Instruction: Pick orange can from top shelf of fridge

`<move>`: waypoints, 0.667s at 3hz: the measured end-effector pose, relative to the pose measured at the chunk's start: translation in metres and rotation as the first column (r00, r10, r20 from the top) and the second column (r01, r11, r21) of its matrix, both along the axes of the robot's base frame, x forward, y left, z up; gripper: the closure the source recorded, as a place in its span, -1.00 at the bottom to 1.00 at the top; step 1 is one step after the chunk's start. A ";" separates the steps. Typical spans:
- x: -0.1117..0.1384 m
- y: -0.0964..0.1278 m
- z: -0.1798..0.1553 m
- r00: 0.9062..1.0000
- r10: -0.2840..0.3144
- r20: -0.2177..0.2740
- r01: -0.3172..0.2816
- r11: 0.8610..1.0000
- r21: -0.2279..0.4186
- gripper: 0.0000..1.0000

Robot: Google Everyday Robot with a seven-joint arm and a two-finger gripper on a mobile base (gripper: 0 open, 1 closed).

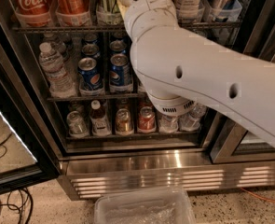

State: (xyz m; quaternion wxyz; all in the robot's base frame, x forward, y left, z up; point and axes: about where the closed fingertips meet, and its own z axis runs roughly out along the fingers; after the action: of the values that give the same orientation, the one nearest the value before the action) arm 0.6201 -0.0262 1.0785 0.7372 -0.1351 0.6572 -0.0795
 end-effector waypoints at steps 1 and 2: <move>0.007 -0.007 0.004 0.999 -0.026 0.020 0.026 1.000 -0.010 -0.36; 0.018 -0.011 0.007 0.998 -0.043 0.042 0.044 0.999 -0.019 -0.36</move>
Offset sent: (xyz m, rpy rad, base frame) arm 0.0339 -0.0177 0.0031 -0.0328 -0.0575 -0.0650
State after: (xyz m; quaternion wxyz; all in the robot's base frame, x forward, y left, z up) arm 0.6377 -0.0371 1.0852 0.7475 -0.1266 0.6436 -0.1048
